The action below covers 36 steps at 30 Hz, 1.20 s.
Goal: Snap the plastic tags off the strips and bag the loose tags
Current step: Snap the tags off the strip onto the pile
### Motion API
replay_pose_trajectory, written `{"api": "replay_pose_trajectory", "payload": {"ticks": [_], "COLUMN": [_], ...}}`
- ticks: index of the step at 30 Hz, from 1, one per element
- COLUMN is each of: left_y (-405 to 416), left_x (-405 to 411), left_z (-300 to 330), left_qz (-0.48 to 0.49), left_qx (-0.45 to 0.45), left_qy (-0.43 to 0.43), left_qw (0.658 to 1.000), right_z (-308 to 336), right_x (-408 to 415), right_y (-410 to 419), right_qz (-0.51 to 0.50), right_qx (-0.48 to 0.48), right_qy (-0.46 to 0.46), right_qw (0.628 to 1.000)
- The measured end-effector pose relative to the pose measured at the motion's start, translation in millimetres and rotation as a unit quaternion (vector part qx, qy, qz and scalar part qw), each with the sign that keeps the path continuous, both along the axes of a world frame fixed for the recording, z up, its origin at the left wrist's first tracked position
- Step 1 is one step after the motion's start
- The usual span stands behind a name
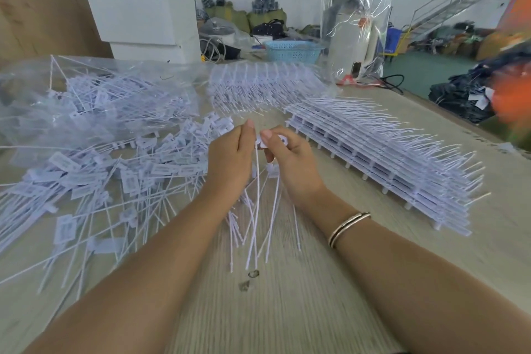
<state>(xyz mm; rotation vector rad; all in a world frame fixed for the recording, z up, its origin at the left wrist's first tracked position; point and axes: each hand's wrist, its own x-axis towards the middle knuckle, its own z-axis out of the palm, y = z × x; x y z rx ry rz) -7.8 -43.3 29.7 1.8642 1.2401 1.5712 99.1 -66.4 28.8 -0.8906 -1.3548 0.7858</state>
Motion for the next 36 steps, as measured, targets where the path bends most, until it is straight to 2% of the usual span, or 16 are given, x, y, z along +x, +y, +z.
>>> {"api": "replay_pose_trajectory", "payload": {"ticks": [8, 14, 17, 25, 30, 32, 36], "left_y": [-2, -1, 1, 1, 1, 1, 2], "left_x": [7, 7, 5, 3, -12, -12, -10], "left_z": [3, 0, 0, -1, -1, -1, 1], "left_qz": [0.04, 0.026, 0.011, -0.001, -0.016, -0.031, -0.056], "left_qx": [0.005, -0.009, -0.016, -0.011, 0.019, 0.003, -0.049], "left_qy": [-0.018, -0.035, -0.056, -0.079, 0.034, 0.051, -0.016], "left_qw": [0.999, 0.999, 0.998, 0.997, 0.999, 0.998, 0.997], "right_z": [-5, -7, -8, -9, -7, -7, -8], "right_x": [-5, -4, -5, -2, 9, 12, 6], "right_y": [3, 9, 12, 15, 17, 17, 18], "right_qz": [-0.071, 0.033, 0.06, 0.083, 0.106, 0.108, 0.143], "right_qx": [0.027, -0.043, -0.047, -0.053, -0.062, -0.069, -0.079], "right_qy": [-0.021, 0.088, 0.108, 0.081, -0.015, -0.031, 0.033], "right_qw": [0.997, 0.995, 0.991, 0.992, 0.992, 0.991, 0.986]}}
